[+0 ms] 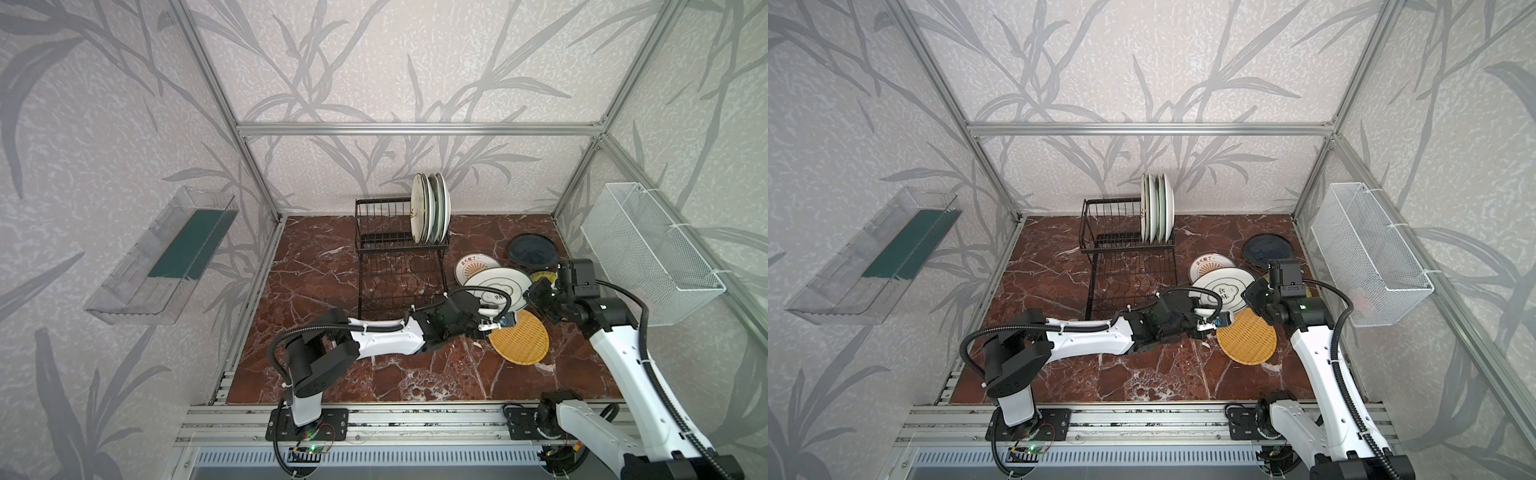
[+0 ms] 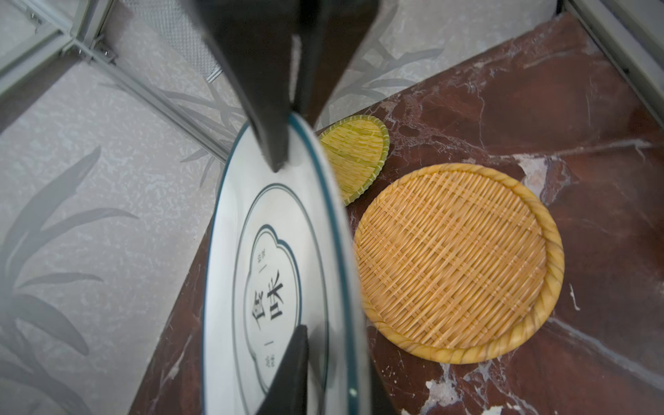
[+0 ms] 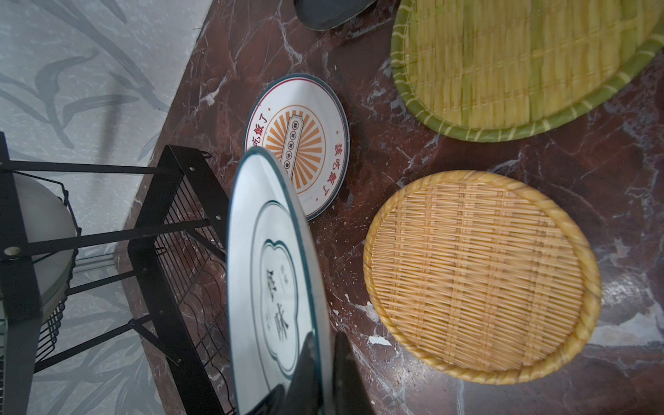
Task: Load plates into a dish rack
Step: Place the plate on the dish rack.
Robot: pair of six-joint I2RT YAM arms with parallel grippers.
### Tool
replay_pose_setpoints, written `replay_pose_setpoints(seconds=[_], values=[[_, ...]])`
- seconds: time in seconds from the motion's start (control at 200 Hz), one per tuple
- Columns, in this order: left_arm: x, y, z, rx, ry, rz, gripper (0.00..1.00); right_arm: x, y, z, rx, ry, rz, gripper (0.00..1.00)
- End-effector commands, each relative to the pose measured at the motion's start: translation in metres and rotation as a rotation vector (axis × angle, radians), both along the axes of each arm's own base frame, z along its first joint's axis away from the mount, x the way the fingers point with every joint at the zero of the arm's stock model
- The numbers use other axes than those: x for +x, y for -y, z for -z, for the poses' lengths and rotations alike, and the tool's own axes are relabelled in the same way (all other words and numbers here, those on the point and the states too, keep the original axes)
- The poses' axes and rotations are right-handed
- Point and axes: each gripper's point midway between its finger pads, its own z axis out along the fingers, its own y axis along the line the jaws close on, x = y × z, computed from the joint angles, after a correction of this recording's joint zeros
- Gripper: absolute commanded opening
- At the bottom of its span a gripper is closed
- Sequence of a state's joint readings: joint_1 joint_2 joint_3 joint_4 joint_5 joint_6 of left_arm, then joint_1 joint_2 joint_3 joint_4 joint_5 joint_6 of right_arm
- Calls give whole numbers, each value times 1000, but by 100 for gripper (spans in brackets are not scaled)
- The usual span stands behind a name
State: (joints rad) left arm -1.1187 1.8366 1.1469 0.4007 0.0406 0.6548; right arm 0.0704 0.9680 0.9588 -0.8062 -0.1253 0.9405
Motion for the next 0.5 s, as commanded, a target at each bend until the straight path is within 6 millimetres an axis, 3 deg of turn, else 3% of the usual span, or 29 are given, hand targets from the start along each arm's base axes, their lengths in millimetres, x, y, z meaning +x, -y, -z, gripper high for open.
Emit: replay_pose_setpoints(seconds=[0.0,0.075,0.215,0.295,0.455,0.495], values=[[7,5,-27,-74,11,-49,3,10,-7,-24,21,85,-16,0],[6,2,-35,-90,21,-62,0,15,-8,-32,16,118,-24,2],[-1,-7,-56,-137,28,-77,0,27,-4,-48,-46,195,-53,59],[-8,-13,-66,-164,7,-74,0,41,4,-57,-110,255,-51,80],[-27,-30,-87,-209,-118,-77,0,70,8,-70,-148,349,-70,99],[-33,-37,-94,-231,-166,-78,0,75,3,-75,-141,385,-93,99]])
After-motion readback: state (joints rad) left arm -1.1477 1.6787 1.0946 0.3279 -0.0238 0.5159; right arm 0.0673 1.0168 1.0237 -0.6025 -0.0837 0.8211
